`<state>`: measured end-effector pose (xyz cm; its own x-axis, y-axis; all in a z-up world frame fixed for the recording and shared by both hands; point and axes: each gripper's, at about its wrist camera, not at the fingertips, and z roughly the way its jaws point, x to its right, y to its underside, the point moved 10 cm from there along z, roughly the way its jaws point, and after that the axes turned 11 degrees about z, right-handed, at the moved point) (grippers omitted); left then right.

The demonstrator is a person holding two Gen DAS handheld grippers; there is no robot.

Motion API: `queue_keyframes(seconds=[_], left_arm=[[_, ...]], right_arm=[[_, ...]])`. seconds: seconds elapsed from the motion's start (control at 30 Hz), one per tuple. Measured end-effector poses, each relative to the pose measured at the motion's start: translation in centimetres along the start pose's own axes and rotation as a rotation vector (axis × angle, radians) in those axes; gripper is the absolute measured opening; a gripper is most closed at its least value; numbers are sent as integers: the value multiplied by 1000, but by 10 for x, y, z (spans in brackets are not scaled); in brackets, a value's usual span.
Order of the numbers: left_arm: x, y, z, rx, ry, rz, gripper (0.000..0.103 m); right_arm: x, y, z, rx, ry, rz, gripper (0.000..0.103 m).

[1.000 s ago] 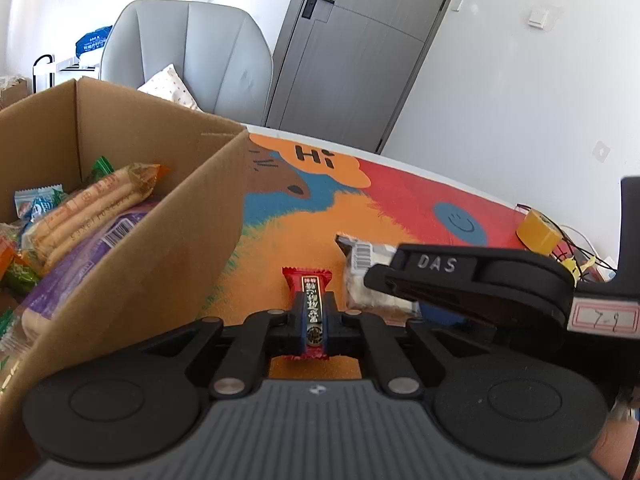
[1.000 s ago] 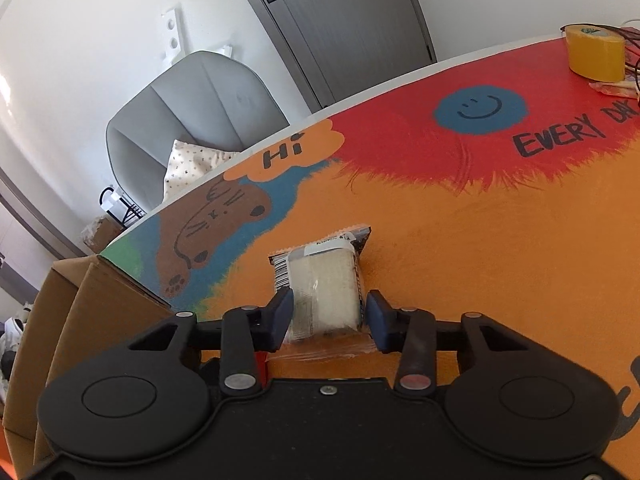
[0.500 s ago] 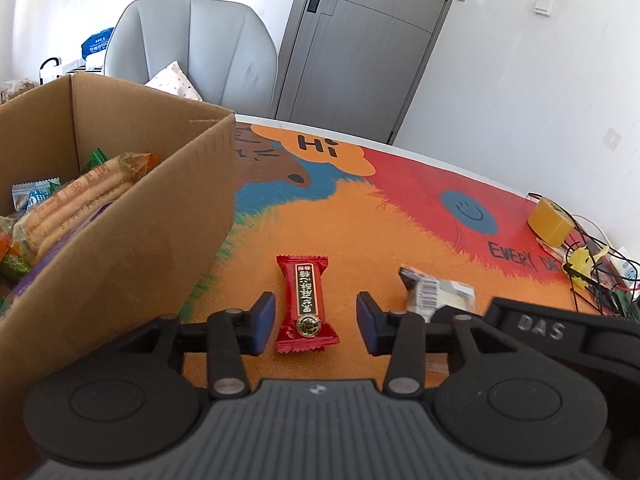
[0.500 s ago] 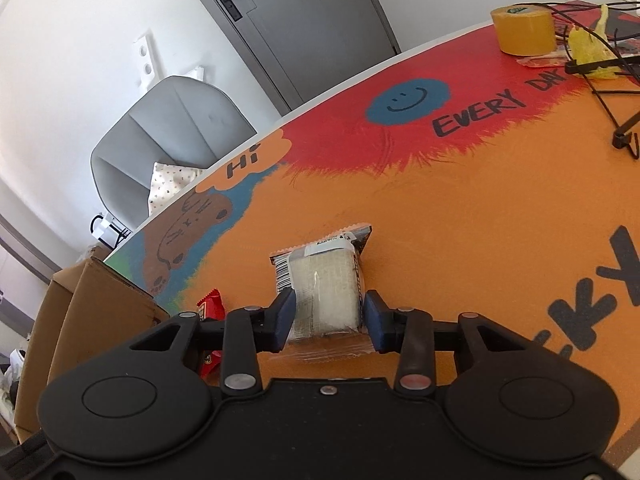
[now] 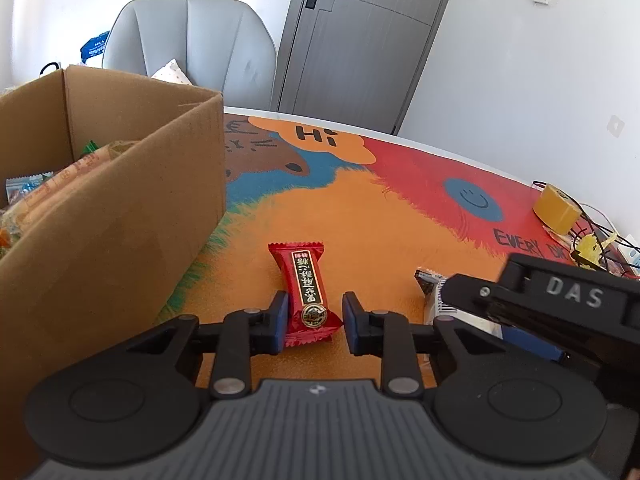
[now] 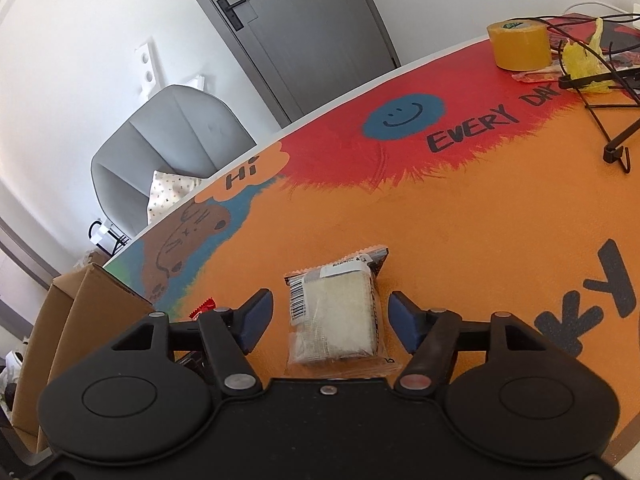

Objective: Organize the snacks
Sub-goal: 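Lift both held snacks and carry them over the cardboard box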

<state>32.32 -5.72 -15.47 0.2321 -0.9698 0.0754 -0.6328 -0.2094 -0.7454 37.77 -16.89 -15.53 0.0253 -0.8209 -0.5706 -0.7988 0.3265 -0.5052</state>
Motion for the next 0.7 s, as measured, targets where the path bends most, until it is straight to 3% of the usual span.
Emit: queue_keyframes(seconds=[0.2, 0.27, 0.3, 0.7], left_arm=[[2, -4, -12, 24, 19, -1, 27], [2, -4, -15, 27, 29, -6, 27], [2, -5, -18, 33, 31, -4, 27], [1, -9, -55, 114, 60, 12, 27]], right_arm=[[-3, 5, 5, 14, 41, -37, 65], [-2, 6, 4, 14, 49, -33, 55], [0, 6, 3, 17, 60, -33, 45], [6, 16, -28, 45, -18, 58, 39]])
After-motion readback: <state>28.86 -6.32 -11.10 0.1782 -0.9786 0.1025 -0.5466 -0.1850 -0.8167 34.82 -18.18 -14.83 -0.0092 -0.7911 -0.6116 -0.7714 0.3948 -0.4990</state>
